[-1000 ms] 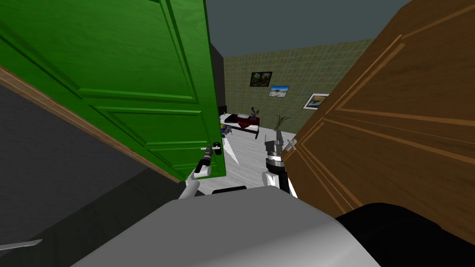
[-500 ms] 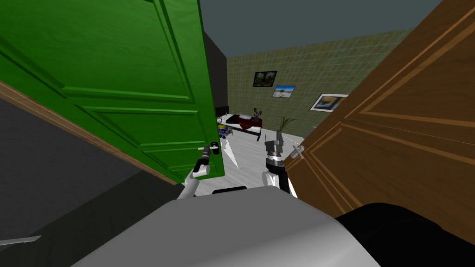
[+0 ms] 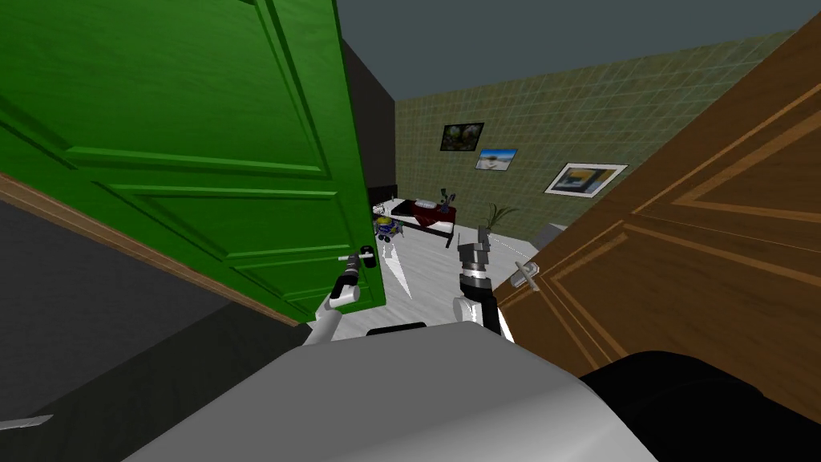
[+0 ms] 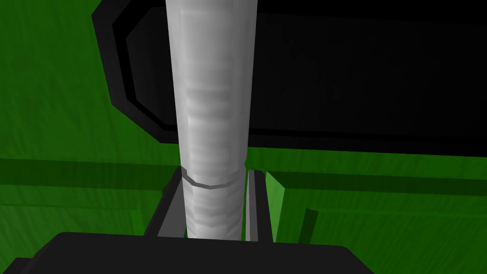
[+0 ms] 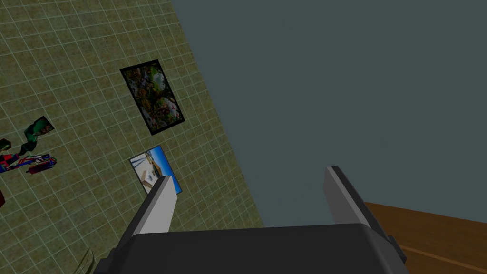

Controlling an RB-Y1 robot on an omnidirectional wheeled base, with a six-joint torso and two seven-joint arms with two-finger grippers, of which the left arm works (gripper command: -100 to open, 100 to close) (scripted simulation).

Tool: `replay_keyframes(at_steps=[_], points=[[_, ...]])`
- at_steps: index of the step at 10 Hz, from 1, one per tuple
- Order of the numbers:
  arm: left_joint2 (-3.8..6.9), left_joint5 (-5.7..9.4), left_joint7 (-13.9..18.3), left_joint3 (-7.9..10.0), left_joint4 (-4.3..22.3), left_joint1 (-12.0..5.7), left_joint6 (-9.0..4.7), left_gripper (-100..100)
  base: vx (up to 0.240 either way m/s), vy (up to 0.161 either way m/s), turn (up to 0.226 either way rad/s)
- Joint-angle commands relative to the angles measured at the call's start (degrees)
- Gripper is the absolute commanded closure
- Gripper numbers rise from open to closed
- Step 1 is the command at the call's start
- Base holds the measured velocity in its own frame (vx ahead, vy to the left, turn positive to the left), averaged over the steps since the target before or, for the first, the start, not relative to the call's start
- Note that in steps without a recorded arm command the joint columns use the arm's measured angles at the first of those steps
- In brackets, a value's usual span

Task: Push the door open

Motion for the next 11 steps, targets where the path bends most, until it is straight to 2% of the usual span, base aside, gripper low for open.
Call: replay_keyframes(at_steps=[1, 7, 8, 9, 11], points=[[0.53, 0.19, -0.2, 1.37, -0.2, -0.22, -0.38, 100, 0.192, -0.100, 0.078], [0.16, 0.78, -0.9, 5.29, 0.2, -0.55, -0.44, 100, 0.188, -0.096, 0.076], [0.30, 0.77, -0.8, 4.96, 0.5, -0.47, -0.47, 100, 0.090, -0.035, 0.038], [0.68, 0.96, -1.0, 5.95, 0.5, -0.52, -0.51, 100, 0.119, -0.035, 0.045], [0.95, 1.12, -1.1, 6.87, 0.6, -0.54, -0.54, 100, 0.170, -0.066, 0.059]])
